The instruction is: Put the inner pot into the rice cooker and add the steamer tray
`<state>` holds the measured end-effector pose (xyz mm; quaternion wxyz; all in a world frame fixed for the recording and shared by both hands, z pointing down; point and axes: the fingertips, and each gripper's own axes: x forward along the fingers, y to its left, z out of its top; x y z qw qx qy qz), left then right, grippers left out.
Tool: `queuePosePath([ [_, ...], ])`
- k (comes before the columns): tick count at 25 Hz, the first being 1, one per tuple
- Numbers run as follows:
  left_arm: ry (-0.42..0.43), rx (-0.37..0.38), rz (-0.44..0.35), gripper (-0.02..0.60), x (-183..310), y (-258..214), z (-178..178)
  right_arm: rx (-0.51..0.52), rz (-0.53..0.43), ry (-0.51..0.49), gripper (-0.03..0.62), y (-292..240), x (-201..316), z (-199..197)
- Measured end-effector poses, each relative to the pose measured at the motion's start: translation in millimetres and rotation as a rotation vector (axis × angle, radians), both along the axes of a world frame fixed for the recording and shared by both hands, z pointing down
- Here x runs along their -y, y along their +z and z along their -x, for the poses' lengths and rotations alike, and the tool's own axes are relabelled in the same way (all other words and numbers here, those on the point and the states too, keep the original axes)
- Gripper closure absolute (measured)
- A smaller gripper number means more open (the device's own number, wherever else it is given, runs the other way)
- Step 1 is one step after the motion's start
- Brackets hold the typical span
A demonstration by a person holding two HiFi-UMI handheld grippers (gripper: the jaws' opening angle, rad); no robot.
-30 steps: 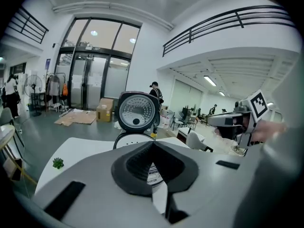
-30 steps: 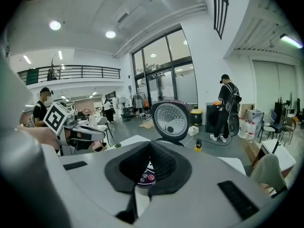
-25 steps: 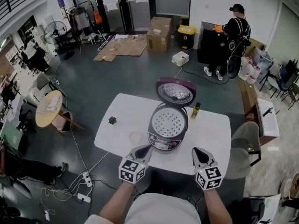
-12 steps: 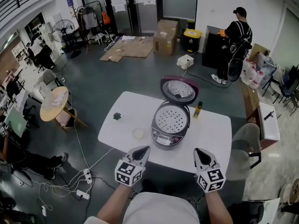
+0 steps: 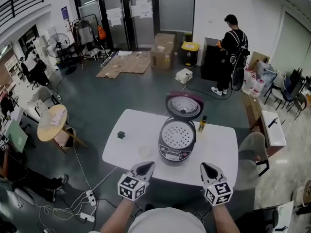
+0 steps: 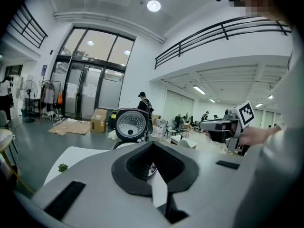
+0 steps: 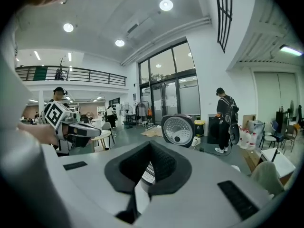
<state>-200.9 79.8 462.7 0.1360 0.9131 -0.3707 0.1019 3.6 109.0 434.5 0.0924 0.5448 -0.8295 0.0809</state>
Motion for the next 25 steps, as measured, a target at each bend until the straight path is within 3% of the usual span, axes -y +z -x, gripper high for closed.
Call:
queuePosePath([
  [13, 0.03, -0.02, 0.015, 0.568, 8.8, -1.3, 27.2, 0.0, -0.005, 0.032, 0.583, -16.0, 4.5, 28.2],
  [25, 0.031, -0.031, 0.035, 0.568, 9.2, 16.0, 25.0, 0.004, -0.003, 0.037, 0.583, -4.9, 4.7, 27.9],
])
